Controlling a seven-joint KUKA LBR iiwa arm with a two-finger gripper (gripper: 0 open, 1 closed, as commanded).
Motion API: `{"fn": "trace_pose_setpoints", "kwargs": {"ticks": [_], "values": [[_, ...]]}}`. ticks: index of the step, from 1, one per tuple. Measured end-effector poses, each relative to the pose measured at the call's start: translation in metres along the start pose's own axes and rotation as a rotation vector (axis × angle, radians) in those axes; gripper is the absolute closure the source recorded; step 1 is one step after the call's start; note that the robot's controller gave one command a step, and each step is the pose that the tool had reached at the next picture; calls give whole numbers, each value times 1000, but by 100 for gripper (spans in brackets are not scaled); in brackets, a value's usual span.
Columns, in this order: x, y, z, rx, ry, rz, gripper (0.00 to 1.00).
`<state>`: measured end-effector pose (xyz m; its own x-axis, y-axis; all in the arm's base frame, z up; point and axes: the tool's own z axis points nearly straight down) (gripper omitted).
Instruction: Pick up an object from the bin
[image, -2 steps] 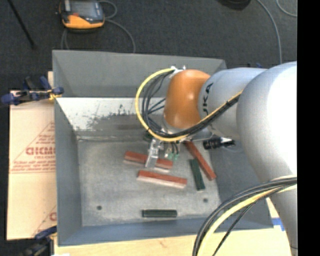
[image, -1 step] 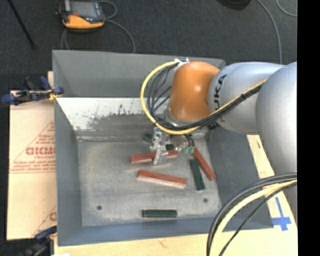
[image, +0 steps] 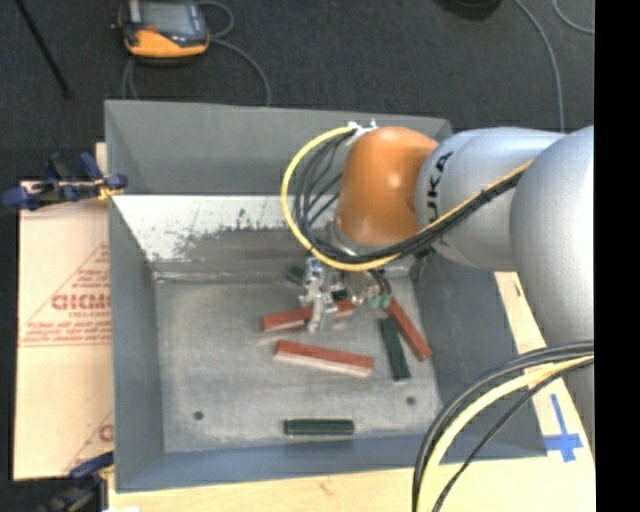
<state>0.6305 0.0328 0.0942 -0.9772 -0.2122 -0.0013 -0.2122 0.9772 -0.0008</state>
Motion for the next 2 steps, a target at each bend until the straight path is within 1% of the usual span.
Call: {"fn": "trace_pose_setpoints", "kwargs": {"ticks": [1,2], "values": [[-17,31,6,0,-5,92,100],[44,-6,-145,1,-4,-58,100]]}}
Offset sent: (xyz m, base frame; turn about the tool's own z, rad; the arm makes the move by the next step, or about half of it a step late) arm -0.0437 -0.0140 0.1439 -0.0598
